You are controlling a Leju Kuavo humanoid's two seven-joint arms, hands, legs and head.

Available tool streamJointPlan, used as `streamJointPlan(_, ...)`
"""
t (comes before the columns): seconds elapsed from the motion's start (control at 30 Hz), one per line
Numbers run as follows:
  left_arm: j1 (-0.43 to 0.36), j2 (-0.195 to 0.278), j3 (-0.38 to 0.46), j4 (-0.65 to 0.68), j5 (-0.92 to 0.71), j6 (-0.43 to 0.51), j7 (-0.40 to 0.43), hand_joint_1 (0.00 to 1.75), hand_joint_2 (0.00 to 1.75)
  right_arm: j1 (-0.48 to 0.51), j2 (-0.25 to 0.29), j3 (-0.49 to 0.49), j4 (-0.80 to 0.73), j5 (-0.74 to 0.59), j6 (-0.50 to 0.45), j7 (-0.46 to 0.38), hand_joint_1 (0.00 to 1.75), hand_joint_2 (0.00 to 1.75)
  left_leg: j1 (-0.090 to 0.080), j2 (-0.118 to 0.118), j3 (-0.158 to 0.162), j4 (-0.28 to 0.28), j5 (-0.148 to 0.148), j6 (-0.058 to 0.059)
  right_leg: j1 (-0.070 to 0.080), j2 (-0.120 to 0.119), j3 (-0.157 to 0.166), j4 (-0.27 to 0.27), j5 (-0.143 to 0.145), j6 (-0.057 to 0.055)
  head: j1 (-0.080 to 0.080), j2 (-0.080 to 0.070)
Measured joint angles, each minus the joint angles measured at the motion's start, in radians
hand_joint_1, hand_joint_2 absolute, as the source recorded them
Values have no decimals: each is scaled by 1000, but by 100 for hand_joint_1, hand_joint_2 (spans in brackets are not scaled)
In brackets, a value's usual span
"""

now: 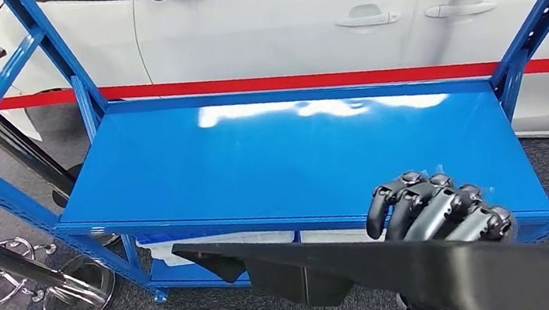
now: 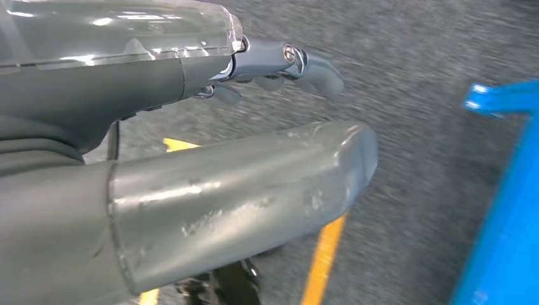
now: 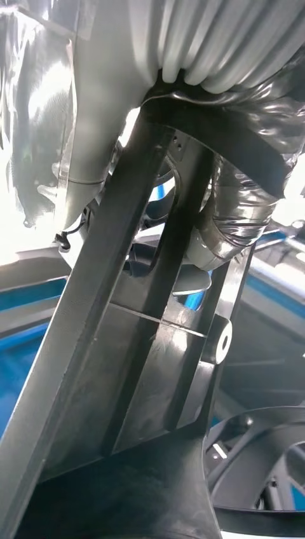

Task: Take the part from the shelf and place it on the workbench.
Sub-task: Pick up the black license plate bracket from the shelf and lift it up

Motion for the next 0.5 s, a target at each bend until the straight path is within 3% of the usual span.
streamJointPlan(0.07,0,-1,0,0,-9,15,51,0,0,-2,2,1,0,5,-12,0,159,175,1,0,-42,135,-81,-7,2,-2,-21,4,12,-6,0,0)
streamJointPlan(0.13,0,-4,-1,0,-20,33,114,0,0,-8,2,2,2,18,-16,0,159,175,2,0,-47,202,-95,-12,4,-3,-42,9,25,-5,0,0)
streamJointPlan(0.17,0,-7,-2,0,-25,40,140,0,0,-14,2,2,3,27,-15,1,159,175,3,0,-24,180,-72,-11,4,-3,-52,12,30,-3,0,0)
streamJointPlan(0.23,-1,-15,-3,0,-29,48,172,0,0,-28,2,4,6,44,-14,7,159,175,3,-1,66,44,-17,-5,4,-3,-64,18,37,3,0,0)
streamJointPlan(0.3,-3,-26,-4,0,-29,50,179,0,0,-44,0,4,9,52,-8,15,159,175,-1,-6,142,-82,1,3,5,-2,-73,21,46,14,0,0)
streamJointPlan(0.33,-3,-31,-4,0,-29,51,179,0,0,-51,-2,4,11,53,-2,18,159,175,-3,-9,156,-109,-3,6,5,-1,-76,21,52,21,0,0)
streamJointPlan(0.43,-1,-44,-4,0,-29,54,172,0,0,-58,-7,4,15,44,21,18,159,175,-1,-3,152,-122,8,23,6,5,-85,26,55,40,0,0)
streamJointPlan(0.5,-4,-49,-4,0,-29,55,166,0,0,-60,-11,3,16,42,32,14,159,175,4,10,141,-127,22,42,5,8,-110,85,-1,49,1,0)
